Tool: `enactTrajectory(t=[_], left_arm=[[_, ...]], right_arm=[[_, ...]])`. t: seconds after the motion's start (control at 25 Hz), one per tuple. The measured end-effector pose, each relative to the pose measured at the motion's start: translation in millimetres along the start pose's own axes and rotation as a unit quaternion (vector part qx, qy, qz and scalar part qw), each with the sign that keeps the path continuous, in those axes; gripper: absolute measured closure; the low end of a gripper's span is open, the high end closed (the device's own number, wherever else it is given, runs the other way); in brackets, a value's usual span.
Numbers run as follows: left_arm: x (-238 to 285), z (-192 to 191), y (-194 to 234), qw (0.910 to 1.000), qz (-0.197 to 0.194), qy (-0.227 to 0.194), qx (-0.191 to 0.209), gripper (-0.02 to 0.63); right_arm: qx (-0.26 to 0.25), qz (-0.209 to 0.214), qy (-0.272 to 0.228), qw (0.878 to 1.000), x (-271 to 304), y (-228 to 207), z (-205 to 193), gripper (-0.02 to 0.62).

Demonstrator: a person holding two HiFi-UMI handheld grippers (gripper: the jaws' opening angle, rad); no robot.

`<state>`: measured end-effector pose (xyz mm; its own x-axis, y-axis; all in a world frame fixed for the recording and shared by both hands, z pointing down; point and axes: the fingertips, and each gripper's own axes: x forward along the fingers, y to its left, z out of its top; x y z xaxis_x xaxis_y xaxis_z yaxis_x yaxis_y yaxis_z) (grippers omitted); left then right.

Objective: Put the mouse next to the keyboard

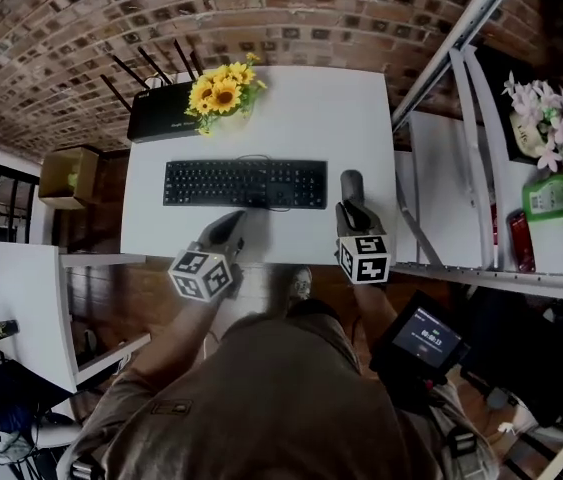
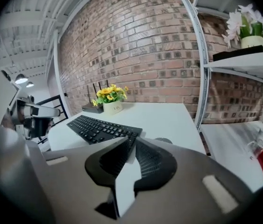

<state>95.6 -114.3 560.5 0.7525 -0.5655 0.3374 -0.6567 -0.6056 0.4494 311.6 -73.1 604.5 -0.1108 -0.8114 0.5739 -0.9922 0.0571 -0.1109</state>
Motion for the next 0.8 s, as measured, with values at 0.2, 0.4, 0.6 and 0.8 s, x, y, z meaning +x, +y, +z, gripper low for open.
enactTrajectory(t=[0.2, 0.4, 0.6, 0.8], left_arm=[[-31.1, -1.1, 1.9, 0.9997, -0.017, -0.013, 0.011, 0.611], [-80.0, -15.6, 10.3, 0.9993, -0.031, -0.017, 0.014, 0.611], [-129.9, -34.2, 11.9, 0.9984, -0.050, -0.016, 0.019, 0.611], [-171.7, -47.3, 10.2, 0.9973, -0.067, -0.016, 0.026, 0.611]], right_arm=[[0.007, 0.034, -0.035, 0.999, -30.9, 58.5, 11.4, 0.580], [0.012, 0.066, -0.064, 0.996, -61.9, 128.1, 12.0, 0.581], [0.020, 0.080, -0.077, 0.994, -95.6, 187.5, -5.7, 0.581], [0.019, 0.082, -0.079, 0.993, -121.9, 228.2, -23.3, 0.581]])
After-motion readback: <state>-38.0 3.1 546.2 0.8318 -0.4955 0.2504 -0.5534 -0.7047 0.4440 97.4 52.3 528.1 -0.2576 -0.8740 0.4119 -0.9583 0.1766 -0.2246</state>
